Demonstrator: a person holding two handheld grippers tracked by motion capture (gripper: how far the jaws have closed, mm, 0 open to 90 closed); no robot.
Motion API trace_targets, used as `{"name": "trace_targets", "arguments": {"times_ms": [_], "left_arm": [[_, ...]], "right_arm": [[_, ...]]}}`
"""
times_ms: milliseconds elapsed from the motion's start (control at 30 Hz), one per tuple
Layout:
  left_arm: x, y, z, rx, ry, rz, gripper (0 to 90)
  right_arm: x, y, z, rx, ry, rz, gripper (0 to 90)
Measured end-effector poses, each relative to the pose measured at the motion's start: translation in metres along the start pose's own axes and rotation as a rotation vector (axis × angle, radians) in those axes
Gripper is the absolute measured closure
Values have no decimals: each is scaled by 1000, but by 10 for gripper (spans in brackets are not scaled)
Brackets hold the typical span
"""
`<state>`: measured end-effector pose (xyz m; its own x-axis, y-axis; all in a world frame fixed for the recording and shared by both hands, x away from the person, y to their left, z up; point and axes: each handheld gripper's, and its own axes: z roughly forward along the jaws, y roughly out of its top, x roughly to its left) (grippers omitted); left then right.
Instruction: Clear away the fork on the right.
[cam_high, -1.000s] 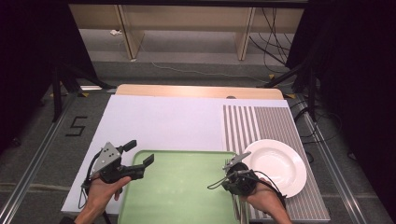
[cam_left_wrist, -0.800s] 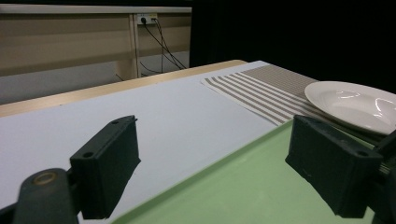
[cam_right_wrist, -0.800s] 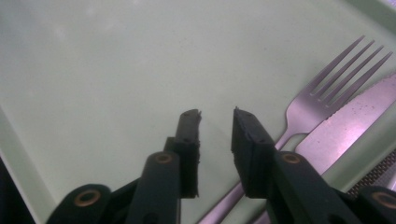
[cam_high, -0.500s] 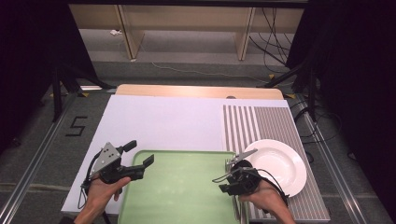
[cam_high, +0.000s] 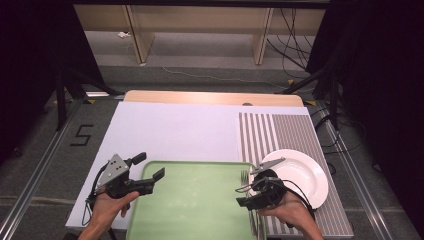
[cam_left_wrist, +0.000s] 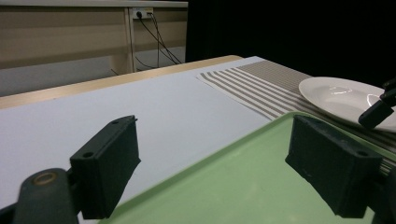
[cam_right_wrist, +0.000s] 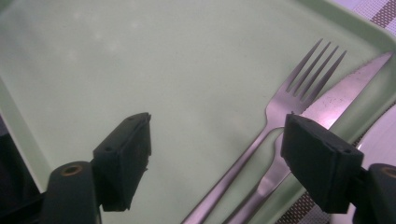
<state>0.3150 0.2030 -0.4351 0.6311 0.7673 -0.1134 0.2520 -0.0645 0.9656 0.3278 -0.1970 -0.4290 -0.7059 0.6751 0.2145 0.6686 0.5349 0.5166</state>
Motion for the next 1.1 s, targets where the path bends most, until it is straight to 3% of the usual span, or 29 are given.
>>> {"name": "trace_targets", "arguments": {"times_ms": [233,433,733,833,867,1100], "left_arm": [[-2,0,0,0,-6,4,159],[-1,0,0,-3,-11,5,159],[4,-1,-3,9,20,-16,158],[4,-3,-3,20,22,-3,159],[4,-3,-4,19,21,-4,159],[2,-3,-3,23,11,11,159]], "right_arm": [[-1,2,-6,-23,-11,16,219],[-4,1,-11,-75,-47,20,193],[-18,-4,-24,-141,-60,61,190],[-23,-7,-30,-148,-68,91,190],[-25,-7,-34,-122,-65,96,190],[-33,-13,-44,-150,-95,131,190]]}}
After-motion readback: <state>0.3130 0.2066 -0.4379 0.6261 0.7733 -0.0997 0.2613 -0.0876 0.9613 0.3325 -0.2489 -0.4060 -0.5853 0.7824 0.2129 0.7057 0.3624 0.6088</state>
